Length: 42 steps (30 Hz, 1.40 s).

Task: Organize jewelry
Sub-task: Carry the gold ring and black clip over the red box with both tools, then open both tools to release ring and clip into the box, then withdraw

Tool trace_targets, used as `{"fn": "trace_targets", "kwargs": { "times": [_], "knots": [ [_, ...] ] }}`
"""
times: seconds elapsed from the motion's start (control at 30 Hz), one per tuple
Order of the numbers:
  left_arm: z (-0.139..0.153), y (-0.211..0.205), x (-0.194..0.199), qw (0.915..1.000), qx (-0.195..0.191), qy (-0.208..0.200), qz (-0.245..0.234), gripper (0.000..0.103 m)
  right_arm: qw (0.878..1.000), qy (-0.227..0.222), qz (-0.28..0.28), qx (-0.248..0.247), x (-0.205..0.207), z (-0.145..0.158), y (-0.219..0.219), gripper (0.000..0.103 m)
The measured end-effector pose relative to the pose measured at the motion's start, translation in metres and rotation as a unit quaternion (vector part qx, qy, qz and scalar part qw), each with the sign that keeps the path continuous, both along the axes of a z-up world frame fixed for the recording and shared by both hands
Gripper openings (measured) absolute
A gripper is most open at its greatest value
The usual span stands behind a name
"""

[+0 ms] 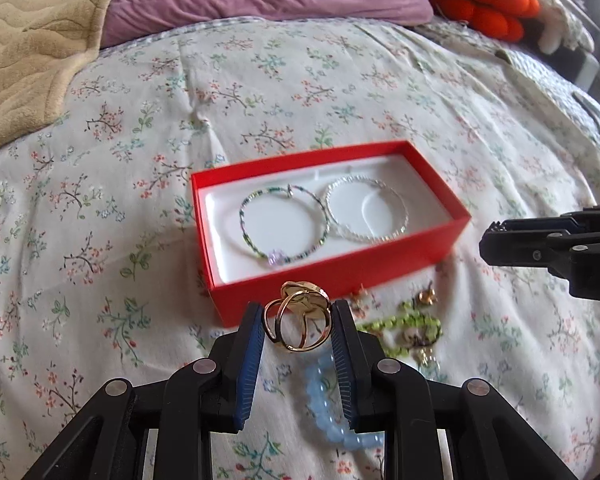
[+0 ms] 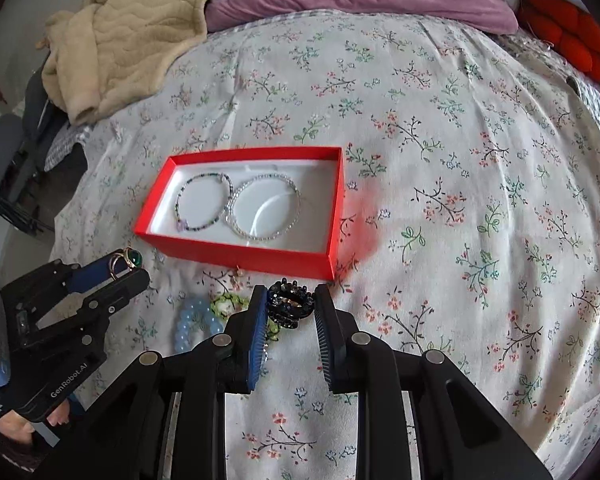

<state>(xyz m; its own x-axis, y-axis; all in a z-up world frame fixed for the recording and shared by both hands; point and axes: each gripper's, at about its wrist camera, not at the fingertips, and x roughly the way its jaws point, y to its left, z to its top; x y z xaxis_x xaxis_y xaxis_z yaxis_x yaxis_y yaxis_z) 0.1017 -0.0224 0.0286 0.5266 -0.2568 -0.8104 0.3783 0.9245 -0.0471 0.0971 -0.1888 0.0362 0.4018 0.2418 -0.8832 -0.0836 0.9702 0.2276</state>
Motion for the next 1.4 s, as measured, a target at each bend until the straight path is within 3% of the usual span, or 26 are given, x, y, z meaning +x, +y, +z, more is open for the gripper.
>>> {"fn": "trace_targets", "kwargs": {
  "times": [0.2,0.43,0.7,1.07,1.13,1.23,1.4],
  "knots": [
    [0.0,-0.003,0.024,0.9992,-0.021,0.012,0.03,0.028,0.999,-0.008,-0.021,0.025,0.021,0.006,0.003,0.025],
    [-0.012,-0.011,0.048,0.9976,-0.032,0.019,0.058,0.028,0.999,0.0,-0.04,0.029,0.05,-0.01,0.009,0.025],
    [-0.026,-0.016,0.066,0.9975,-0.008,0.018,0.068,0.028,0.998,0.01,-0.049,0.037,0.069,-0.026,0.011,0.025],
    [-0.025,-0.015,0.069,0.9978,-0.009,0.014,0.064,0.029,0.997,0.035,-0.043,0.056,0.076,-0.032,0.012,0.028],
    [-0.022,-0.016,0.067,0.9981,-0.007,0.012,0.06,0.032,0.997,0.032,-0.041,0.049,0.074,-0.029,0.012,0.036],
    [-0.018,-0.016,0.063,0.9984,-0.007,0.008,0.056,0.046,0.998,0.025,-0.038,0.047,0.07,-0.022,0.011,0.044],
    [-0.01,-0.016,0.054,0.9985,-0.003,0.006,0.055,0.054,0.998,0.013,-0.039,0.044,0.062,-0.009,0.007,0.049]
  ]
}}
